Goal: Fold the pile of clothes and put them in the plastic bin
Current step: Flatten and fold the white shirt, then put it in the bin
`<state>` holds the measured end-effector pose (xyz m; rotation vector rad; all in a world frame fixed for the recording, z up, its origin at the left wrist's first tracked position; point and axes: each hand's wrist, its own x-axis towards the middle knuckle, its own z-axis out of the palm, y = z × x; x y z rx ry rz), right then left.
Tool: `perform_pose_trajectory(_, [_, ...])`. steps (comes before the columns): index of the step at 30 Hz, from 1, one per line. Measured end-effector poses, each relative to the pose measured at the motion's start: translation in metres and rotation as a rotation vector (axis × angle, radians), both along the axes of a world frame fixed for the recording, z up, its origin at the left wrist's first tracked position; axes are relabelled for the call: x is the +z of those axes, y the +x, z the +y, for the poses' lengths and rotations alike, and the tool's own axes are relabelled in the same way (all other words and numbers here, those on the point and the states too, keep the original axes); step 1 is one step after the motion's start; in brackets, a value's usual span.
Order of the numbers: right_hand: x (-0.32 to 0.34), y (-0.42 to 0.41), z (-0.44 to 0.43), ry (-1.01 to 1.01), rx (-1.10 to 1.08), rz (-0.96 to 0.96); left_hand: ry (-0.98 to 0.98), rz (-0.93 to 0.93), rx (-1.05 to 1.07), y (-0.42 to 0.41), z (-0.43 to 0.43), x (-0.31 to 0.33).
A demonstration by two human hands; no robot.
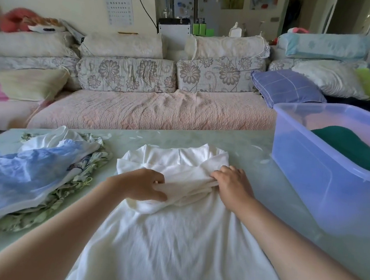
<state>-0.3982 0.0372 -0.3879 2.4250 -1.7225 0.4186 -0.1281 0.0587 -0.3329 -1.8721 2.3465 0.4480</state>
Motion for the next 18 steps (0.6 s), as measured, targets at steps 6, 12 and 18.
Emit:
perform_pose_trajectory(6, [0.003, 0.007, 0.009, -0.061, 0.006, 0.069, 0.151, -0.264, 0.166, 0.018, 0.015, 0.025])
perform_pose_trajectory(12, [-0.002, 0.012, 0.012, -0.098, 0.032, 0.048, 0.104, -0.007, 0.234, 0.005, 0.007, 0.000])
perform_pose_trajectory(18, [0.002, 0.007, 0.005, -0.153, 0.107, 0.007, -0.180, 0.326, 0.350, 0.019, -0.004, 0.007])
